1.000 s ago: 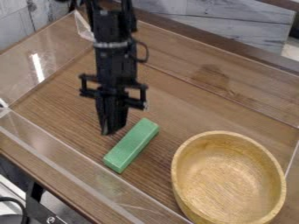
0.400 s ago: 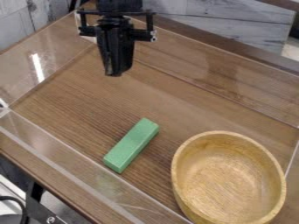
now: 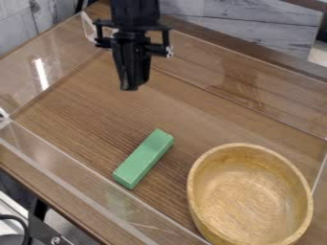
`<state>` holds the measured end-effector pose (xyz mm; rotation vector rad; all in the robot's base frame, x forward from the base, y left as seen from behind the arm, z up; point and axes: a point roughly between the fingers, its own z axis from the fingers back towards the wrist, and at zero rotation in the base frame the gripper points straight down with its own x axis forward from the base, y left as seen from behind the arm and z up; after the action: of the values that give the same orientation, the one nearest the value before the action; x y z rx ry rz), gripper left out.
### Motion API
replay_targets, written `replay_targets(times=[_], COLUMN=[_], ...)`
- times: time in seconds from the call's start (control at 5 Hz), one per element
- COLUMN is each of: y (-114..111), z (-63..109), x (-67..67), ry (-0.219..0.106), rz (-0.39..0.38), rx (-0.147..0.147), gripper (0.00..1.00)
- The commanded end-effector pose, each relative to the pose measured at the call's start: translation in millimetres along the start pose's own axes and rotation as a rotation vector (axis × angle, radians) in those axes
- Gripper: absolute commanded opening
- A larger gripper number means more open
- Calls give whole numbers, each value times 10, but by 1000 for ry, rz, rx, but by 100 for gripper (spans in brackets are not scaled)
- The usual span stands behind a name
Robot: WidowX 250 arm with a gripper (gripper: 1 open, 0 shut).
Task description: Put the green block in the brown bowl
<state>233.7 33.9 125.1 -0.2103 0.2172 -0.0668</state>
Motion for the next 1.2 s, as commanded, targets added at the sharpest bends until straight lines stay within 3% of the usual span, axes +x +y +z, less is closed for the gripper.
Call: replay_targets(times=[0.0,0.2,0.4,0.6,1.0], y=[17,65,74,75,19], z=[-7,-86,-125,-168,-434], x=[67,114,141,160,159], ry=[-48,-61,-73,-85,-106], rz=[-38,-62,-88,-116,-172], rx=[26,35,46,59,78], gripper=[0,0,100,100,100])
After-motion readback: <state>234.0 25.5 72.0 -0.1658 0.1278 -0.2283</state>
